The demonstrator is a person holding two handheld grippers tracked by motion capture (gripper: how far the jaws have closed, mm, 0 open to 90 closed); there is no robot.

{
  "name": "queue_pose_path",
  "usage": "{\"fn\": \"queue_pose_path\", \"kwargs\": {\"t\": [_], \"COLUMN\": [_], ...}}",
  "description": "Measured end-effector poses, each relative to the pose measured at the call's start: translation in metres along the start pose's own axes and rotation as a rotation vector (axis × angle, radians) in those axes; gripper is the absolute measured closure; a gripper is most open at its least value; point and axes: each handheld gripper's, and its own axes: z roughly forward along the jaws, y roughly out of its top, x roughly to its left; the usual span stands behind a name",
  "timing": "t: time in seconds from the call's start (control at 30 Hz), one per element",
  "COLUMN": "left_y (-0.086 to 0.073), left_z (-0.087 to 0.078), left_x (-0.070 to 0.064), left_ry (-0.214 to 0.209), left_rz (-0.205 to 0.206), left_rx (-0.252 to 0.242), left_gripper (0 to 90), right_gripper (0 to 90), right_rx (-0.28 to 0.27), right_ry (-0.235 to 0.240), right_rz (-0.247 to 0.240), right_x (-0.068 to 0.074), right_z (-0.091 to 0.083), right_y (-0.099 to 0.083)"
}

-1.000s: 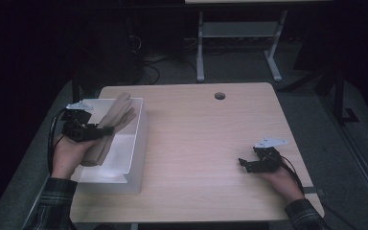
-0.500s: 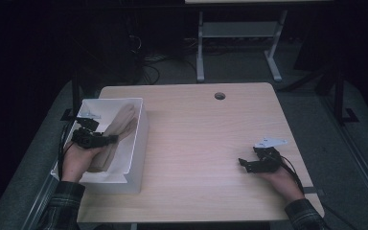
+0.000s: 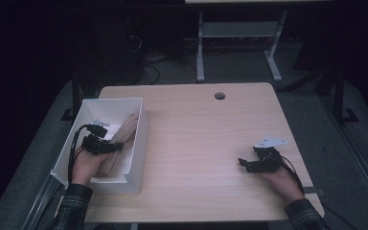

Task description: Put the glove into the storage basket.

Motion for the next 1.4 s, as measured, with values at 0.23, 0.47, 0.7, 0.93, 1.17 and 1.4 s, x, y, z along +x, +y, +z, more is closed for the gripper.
{"fn": "queue_pose_path", "kwargs": {"t": [0.23,0.47,0.7,0.93,1.17,1.4], "left_y": [-0.004,-0.006,-0.005,0.006,0.025,0.047], "left_z": [0.01,0.015,0.014,-0.003,-0.026,-0.048], "left_x": [0.0,0.0,0.001,-0.002,-0.009,-0.022], "left_ry": [-0.002,-0.014,-0.008,-0.006,-0.015,-0.045], "left_rz": [0.008,0.016,0.02,0.025,0.047,0.07], "left_rx": [0.031,0.047,0.007,-0.035,-0.08,-0.123], "left_gripper": [63.0,48.2,20.0,15.3,15.3,15.3], "right_gripper": [18.8,18.8,18.8,18.8,18.8,18.8], "right_rx": [-0.001,0.0,0.0,-0.001,0.0,0.001], "right_ry": [0.0,0.0,0.0,0.0,0.0,0.0], "right_rz": [-0.002,-0.002,0.001,-0.001,-0.002,0.0], "right_x": [0.0,0.0,0.0,0.0,0.0,0.0], "right_z": [0.0,0.0,0.0,0.0,0.0,0.0], "right_y": [0.0,0.0,0.0,0.0,0.0,0.0]}}
